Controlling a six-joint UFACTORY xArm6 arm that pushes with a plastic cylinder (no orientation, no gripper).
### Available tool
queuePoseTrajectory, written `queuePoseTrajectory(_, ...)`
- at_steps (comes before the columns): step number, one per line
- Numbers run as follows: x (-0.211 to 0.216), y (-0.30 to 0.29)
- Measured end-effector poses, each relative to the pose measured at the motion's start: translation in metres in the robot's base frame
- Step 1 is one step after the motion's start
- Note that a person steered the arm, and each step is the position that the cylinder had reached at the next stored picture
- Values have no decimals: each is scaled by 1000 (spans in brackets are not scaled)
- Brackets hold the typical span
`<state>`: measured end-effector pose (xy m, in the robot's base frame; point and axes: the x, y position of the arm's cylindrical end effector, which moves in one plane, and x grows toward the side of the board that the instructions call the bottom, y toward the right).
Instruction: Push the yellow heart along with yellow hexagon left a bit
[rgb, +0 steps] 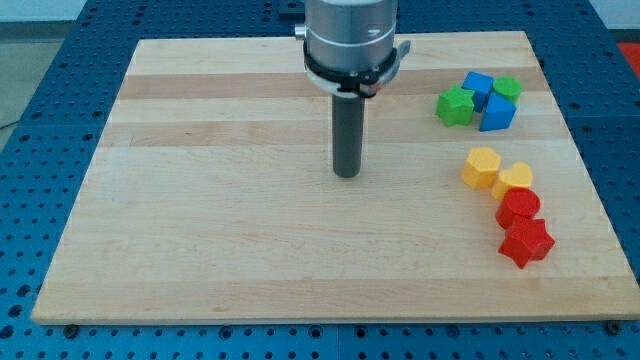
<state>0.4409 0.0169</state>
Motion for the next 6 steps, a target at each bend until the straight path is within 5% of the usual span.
queuePoseTrajectory(3,-51,81)
queuePoseTrajectory(6,-21,220)
